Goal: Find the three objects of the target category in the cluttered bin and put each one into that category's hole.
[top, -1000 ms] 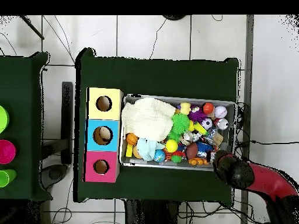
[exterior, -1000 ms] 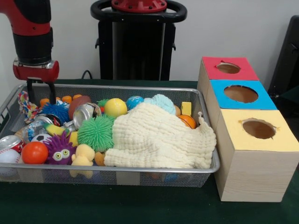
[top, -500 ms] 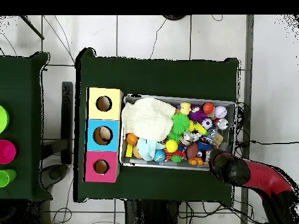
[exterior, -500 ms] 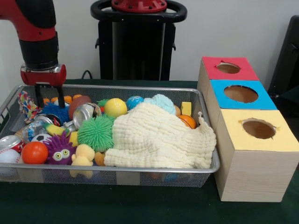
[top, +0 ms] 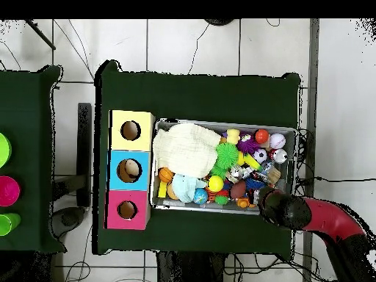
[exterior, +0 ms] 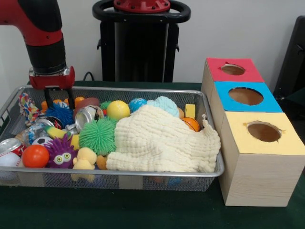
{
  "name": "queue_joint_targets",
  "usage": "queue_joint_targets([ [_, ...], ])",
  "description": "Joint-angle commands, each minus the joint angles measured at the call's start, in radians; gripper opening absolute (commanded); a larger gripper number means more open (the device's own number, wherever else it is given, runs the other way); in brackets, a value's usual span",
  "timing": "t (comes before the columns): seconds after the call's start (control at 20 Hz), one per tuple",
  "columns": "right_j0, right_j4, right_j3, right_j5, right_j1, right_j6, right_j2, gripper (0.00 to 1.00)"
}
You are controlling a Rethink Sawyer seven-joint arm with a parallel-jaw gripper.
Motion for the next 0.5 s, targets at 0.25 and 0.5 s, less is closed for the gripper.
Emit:
queue_joint_targets([
  [0.25,-0.031,-0.064,-0.067,0.186,-0.017,-0.342,0.138,1.00],
  [0.5,-0.039,-0.050,-0.068,0.239,-0.059,-0.341,0.162,1.00],
])
